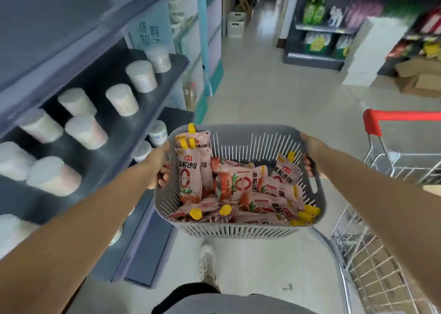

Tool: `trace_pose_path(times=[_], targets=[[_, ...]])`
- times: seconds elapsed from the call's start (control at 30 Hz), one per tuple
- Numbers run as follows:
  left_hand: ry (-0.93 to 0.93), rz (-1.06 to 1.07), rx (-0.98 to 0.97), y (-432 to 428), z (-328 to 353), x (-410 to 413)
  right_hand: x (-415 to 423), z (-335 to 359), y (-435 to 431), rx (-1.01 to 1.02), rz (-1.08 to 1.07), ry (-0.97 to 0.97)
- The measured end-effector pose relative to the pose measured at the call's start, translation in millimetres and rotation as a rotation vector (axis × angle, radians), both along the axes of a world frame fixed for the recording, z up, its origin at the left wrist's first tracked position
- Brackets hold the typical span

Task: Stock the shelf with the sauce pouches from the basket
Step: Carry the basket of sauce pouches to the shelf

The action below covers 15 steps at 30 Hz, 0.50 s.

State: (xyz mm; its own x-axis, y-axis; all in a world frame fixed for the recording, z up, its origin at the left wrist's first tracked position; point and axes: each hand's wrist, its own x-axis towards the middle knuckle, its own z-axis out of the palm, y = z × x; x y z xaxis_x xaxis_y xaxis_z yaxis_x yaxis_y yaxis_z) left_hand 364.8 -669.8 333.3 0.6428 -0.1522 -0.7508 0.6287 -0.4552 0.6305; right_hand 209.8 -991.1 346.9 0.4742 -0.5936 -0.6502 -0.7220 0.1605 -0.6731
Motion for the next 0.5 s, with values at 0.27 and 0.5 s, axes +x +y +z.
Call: trace_pose_path(times=[0.27, 0.5], targets=[[0.049, -0.09, -0.01, -86.7, -4.6, 140.9, 114.6, -6.0, -70.1, -0.005, -0.112, 0.023], [-0.005, -0.092, 0.024, -172.8, 4.8, 241.1, 196.1, -5.1, -137.5, 0.03, -0.18, 0.009]])
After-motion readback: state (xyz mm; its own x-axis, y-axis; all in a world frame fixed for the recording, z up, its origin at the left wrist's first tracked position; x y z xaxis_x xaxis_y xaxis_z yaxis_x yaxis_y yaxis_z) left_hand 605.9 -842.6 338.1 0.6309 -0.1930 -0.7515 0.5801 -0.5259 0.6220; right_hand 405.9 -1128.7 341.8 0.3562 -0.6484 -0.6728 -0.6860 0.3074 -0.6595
